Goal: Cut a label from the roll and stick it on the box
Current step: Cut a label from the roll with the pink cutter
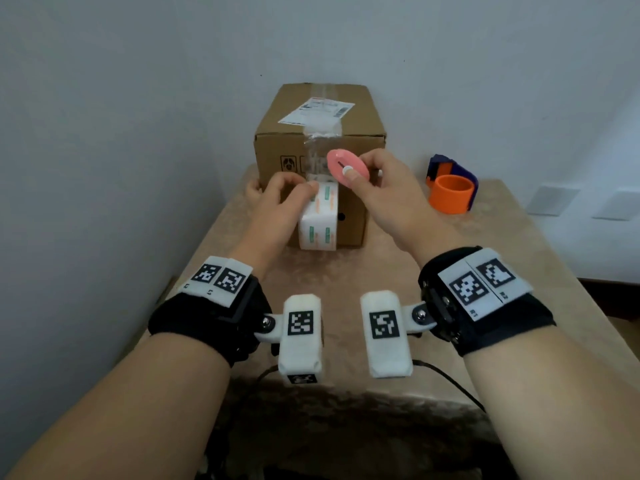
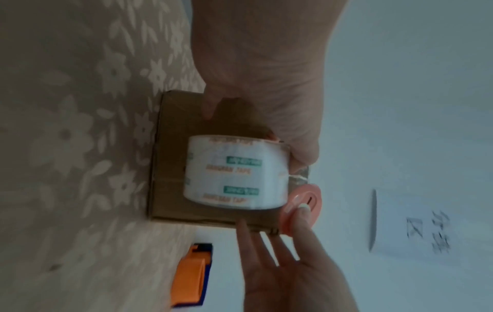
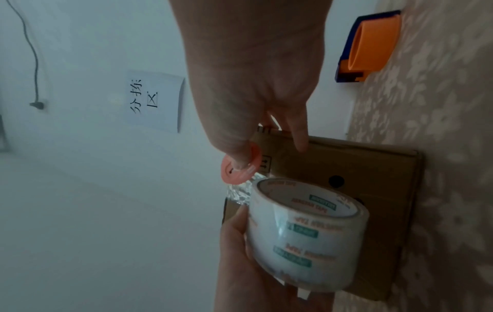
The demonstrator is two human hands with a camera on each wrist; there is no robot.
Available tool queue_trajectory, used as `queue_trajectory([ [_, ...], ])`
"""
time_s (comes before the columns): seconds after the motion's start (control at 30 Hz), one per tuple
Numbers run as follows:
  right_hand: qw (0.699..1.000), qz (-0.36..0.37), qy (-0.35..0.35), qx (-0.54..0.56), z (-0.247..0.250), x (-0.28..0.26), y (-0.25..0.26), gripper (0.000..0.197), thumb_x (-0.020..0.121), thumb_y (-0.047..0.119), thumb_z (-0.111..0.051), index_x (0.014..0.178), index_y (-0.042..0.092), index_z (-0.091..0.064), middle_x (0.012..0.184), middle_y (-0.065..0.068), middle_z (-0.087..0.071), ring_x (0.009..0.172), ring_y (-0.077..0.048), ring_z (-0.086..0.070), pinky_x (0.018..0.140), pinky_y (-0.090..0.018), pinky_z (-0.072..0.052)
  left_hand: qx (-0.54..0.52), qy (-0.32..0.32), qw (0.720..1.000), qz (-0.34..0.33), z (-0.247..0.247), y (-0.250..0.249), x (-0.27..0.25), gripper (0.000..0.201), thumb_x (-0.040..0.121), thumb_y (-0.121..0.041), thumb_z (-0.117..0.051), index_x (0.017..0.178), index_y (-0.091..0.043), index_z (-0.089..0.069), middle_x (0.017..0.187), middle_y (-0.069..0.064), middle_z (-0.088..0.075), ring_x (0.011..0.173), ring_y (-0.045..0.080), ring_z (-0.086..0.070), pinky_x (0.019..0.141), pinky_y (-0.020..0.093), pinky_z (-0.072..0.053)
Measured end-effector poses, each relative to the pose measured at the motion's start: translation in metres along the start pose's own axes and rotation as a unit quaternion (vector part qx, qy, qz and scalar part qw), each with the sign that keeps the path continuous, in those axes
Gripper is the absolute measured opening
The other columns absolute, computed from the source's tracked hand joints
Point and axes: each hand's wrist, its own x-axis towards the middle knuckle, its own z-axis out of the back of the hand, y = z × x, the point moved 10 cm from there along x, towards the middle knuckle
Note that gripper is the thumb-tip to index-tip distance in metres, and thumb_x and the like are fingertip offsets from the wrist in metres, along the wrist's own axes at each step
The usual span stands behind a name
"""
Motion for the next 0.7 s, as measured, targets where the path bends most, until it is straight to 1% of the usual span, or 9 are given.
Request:
queue_trajectory([
  [0.17, 0.999, -0.011, -0.024, -0.038, 0.031, -0.017, -0.003, 0.012, 0.093, 0.028, -0.056, 0.099, 0.018, -0.055, 0.086, 0.01, -0.055, 0.075, -0.005, -0.05, 0.067, -0.022, -0.041, 0.021, 0.034, 0.999, 0.015, -0.019, -0.002, -0.017, 0.023, 0.063, -0.064, -0.052, 0.076, -0.046, -0.058, 0.135, 0.0, -0.03, 0.126, 0.025, -0.037, 0.11, 0.047, -0.033],
  [0.23, 0.997, -0.009, -0.021, -0.071, 0.038, -0.022, -0.005, 0.012, 0.093, 0.027, -0.056, 0.097, 0.016, -0.054, 0.091, 0.002, -0.056, 0.079, -0.012, -0.051, 0.067, -0.023, -0.04, 0.023, 0.058, 0.998, 0.022, -0.023, -0.006, -0.021, 0.021, 0.069, -0.059, -0.055, 0.082, -0.043, -0.059, 0.137, 0.0, -0.029, 0.126, 0.025, -0.037, 0.11, 0.045, -0.033],
  [0.3, 0.995, -0.011, -0.024, -0.097, 0.044, -0.024, -0.01, 0.01, 0.093, 0.027, -0.056, 0.093, 0.018, -0.051, 0.091, -0.002, -0.053, 0.075, -0.014, -0.048, 0.064, -0.024, -0.037, 0.038, 0.078, 0.996, 0.011, -0.023, -0.011, -0.019, 0.021, 0.082, -0.049, -0.056, 0.096, -0.033, -0.06, 0.138, 0.004, -0.031, 0.126, 0.022, -0.038, 0.109, 0.036, -0.032],
  [0.33, 0.994, -0.017, -0.034, -0.104, 0.048, -0.023, -0.013, 0.01, 0.092, 0.028, -0.057, 0.093, 0.019, -0.052, 0.093, -0.003, -0.05, 0.075, -0.014, -0.047, 0.066, -0.025, -0.037, 0.045, 0.075, 0.996, 0.004, -0.019, -0.015, -0.015, 0.023, 0.085, -0.046, -0.055, 0.101, -0.029, -0.06, 0.137, 0.005, -0.033, 0.126, 0.021, -0.038, 0.107, 0.033, -0.032],
  [0.4, 0.987, -0.014, -0.072, -0.143, 0.057, -0.02, -0.015, 0.016, 0.091, 0.029, -0.057, 0.101, 0.017, -0.057, 0.102, -0.002, -0.042, 0.082, -0.014, -0.045, 0.078, -0.021, -0.034, 0.06, 0.031, 0.998, -0.016, -0.006, -0.022, -0.008, 0.025, 0.082, -0.048, -0.057, 0.097, -0.028, -0.058, 0.132, 0.004, -0.034, 0.127, 0.021, -0.036, 0.108, 0.034, -0.032],
  [0.47, 0.981, 0.023, -0.101, -0.162, 0.06, -0.018, -0.003, 0.022, 0.09, 0.029, -0.058, 0.104, 0.012, -0.06, 0.102, -0.003, -0.044, 0.084, -0.014, -0.045, 0.073, -0.016, -0.035, 0.101, -0.032, 0.993, -0.046, 0.007, -0.03, -0.005, 0.026, 0.077, -0.049, -0.059, 0.091, -0.027, -0.054, 0.118, 0.001, -0.033, 0.123, 0.021, -0.036, 0.109, 0.035, -0.032],
  [0.57, 0.985, 0.064, -0.091, -0.131, 0.049, -0.017, 0.012, 0.018, 0.088, 0.028, -0.061, 0.097, 0.012, -0.061, 0.089, 0.0, -0.057, 0.072, -0.01, -0.05, 0.061, -0.012, -0.036, 0.106, -0.044, 0.993, -0.035, 0.006, -0.032, -0.005, 0.026, 0.079, -0.045, -0.059, 0.088, -0.023, -0.05, 0.108, 0.0, -0.033, 0.112, 0.02, -0.042, 0.098, 0.031, -0.04],
  [0.63, 0.989, 0.07, -0.073, -0.108, 0.039, -0.017, 0.014, 0.018, 0.089, 0.027, -0.061, 0.099, 0.013, -0.06, 0.088, 0.002, -0.06, 0.071, -0.006, -0.053, 0.064, -0.016, -0.043, 0.056, -0.006, 0.998, -0.002, -0.004, -0.028, -0.007, 0.023, 0.081, -0.043, -0.058, 0.086, -0.023, -0.048, 0.106, 0.001, -0.043, 0.098, 0.018, -0.052, 0.083, 0.029, -0.046],
  [0.7, 0.993, 0.073, -0.054, -0.079, 0.031, -0.016, 0.013, 0.019, 0.09, 0.025, -0.06, 0.105, 0.014, -0.059, 0.096, 0.002, -0.065, 0.085, -0.01, -0.062, 0.074, -0.023, -0.05, 0.009, 0.046, 0.999, 0.027, -0.017, -0.026, -0.011, 0.019, 0.084, -0.038, -0.055, 0.091, -0.023, -0.048, 0.102, 0.002, -0.056, 0.089, 0.018, -0.06, 0.072, 0.029, -0.049],
])
